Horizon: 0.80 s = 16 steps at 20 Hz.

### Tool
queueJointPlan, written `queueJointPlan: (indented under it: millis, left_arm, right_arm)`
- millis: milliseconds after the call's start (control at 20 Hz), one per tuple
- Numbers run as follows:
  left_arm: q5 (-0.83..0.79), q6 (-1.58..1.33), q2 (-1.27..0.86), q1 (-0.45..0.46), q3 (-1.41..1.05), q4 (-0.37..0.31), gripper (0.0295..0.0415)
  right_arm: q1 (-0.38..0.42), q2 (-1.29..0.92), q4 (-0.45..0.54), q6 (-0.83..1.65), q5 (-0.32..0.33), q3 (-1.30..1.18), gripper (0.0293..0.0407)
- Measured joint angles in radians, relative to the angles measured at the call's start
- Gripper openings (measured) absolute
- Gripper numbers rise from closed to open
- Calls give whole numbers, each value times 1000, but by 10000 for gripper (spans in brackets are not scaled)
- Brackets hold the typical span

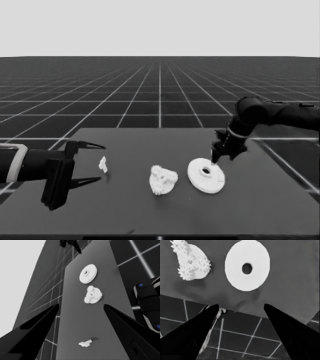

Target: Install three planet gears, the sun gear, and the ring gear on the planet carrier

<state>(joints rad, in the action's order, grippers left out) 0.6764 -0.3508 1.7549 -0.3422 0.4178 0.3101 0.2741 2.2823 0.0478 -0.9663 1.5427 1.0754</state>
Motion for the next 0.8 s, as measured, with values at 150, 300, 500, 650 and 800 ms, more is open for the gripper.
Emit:
queueJointPlan:
  millis: [150, 300, 500, 650, 800]
  left_arm:
    - [0, 0, 0, 0, 0, 0, 385]
    - [0, 0, 0, 0, 0, 0, 385]
    - [0, 0, 0, 0, 0, 0, 385]
    - [0, 0, 0, 0, 0, 0, 385]
    - [0, 0, 0, 0, 0, 0, 385]
  right_arm:
    - [8, 149, 23, -25, 62, 317, 385]
    - [6, 187, 24, -23, 76, 397, 385]
    - [-312, 208, -243, -11, -98, 444, 385]
    - [-376, 238, -287, 16, -140, 513, 385]
    - [-387, 245, -295, 22, -150, 529, 385]
